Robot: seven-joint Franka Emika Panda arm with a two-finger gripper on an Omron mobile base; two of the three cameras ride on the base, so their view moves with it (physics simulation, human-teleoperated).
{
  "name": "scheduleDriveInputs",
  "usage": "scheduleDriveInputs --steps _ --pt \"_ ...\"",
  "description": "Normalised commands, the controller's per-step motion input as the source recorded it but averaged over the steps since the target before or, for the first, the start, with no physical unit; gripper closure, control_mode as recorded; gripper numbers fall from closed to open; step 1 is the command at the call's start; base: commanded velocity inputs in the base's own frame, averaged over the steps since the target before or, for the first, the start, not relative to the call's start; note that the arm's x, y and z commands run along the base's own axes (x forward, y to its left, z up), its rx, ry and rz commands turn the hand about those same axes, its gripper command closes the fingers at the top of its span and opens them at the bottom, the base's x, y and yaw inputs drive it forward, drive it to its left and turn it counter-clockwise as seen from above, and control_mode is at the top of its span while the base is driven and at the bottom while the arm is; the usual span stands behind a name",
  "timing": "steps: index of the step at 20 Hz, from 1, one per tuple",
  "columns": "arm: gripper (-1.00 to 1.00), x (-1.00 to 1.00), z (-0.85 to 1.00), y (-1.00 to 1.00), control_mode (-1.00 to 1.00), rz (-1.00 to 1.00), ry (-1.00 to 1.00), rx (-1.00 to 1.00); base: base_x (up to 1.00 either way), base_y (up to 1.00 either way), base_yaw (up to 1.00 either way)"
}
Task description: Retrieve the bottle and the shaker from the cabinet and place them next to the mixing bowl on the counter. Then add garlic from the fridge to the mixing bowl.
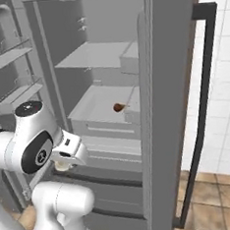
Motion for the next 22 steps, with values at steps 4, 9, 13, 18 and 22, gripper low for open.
scheduleDriveInputs --steps 4,9,13,18,22 --pt "1.0 0.0 0.0 0.0 1.0 0.0 0.0 0.0 -0.94 0.23 0.0" --pt "1.0 0.0 0.0 0.0 1.0 0.0 0.0 0.0 -0.99 0.25 0.0" --pt "1.0 0.0 0.0 0.0 1.0 0.0 0.0 0.0 -0.9 0.6 0.08" --pt "1.0 0.0 0.0 0.0 1.0 0.0 0.0 0.0 -0.61 1.0 0.4" --pt "1.0 0.0 0.0 0.0 1.0 0.0 0.0 0.0 -0.12 1.0 0.34"
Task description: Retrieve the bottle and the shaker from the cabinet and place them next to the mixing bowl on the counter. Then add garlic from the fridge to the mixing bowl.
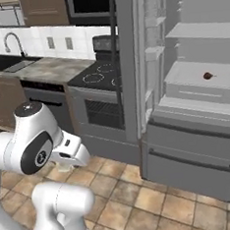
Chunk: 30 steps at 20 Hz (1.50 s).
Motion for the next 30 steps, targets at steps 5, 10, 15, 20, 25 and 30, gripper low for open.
scheduleDriveInputs --steps 5,10,15,20,25,30 --pt "1.0 0.0 0.0 0.0 1.0 0.0 0.0 0.0 0.07 1.0 0.02" --pt "1.0 0.0 0.0 0.0 1.0 0.0 0.0 0.0 0.3 1.0 -0.18" --pt "1.0 0.0 0.0 0.0 1.0 0.0 0.0 0.0 0.53 1.0 -0.29" --pt "1.0 0.0 0.0 0.0 1.0 0.0 0.0 0.0 0.57 1.0 -0.31" --pt "1.0 0.0 0.0 0.0 1.0 0.0 0.0 0.0 0.59 1.0 -0.28" --pt "1.0 0.0 0.0 0.0 1.0 0.0 0.0 0.0 0.55 1.0 -0.2"
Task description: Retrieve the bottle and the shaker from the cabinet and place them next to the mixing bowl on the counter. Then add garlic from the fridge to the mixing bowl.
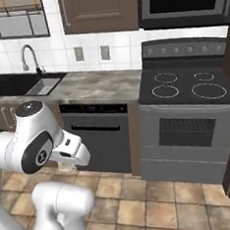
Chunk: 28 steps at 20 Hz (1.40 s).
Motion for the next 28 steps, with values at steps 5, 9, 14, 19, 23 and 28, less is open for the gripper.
scheduleDriveInputs --steps 5,9,14,19,23,28 --pt "1.0 0.0 0.0 0.0 1.0 0.0 0.0 0.0 0.52 1.0 -0.07" --pt "1.0 0.0 0.0 0.0 1.0 0.0 0.0 0.0 0.49 1.0 0.0" --pt "1.0 0.0 0.0 0.0 1.0 0.0 0.0 0.0 0.46 1.0 0.0" --pt "1.0 0.0 0.0 0.0 1.0 0.0 0.0 0.0 0.27 1.0 0.0" --pt "1.0 0.0 0.0 0.0 1.0 0.0 0.0 0.0 0.31 1.0 0.1" --pt "1.0 0.0 0.0 0.0 1.0 0.0 0.0 0.0 0.32 1.0 0.15"
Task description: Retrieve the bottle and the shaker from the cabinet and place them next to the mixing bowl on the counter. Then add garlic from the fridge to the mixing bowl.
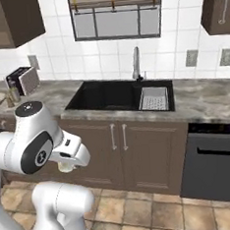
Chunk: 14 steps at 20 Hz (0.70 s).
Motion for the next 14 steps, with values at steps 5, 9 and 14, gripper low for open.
scheduleDriveInputs --steps 5,9,14 --pt "1.0 0.0 0.0 0.0 1.0 0.0 0.0 0.0 0.46 1.0 0.29" --pt "1.0 0.0 0.0 0.0 1.0 0.0 0.0 0.0 0.65 0.95 0.33" --pt "1.0 0.0 0.0 0.0 1.0 0.0 0.0 0.0 0.68 0.91 0.29"
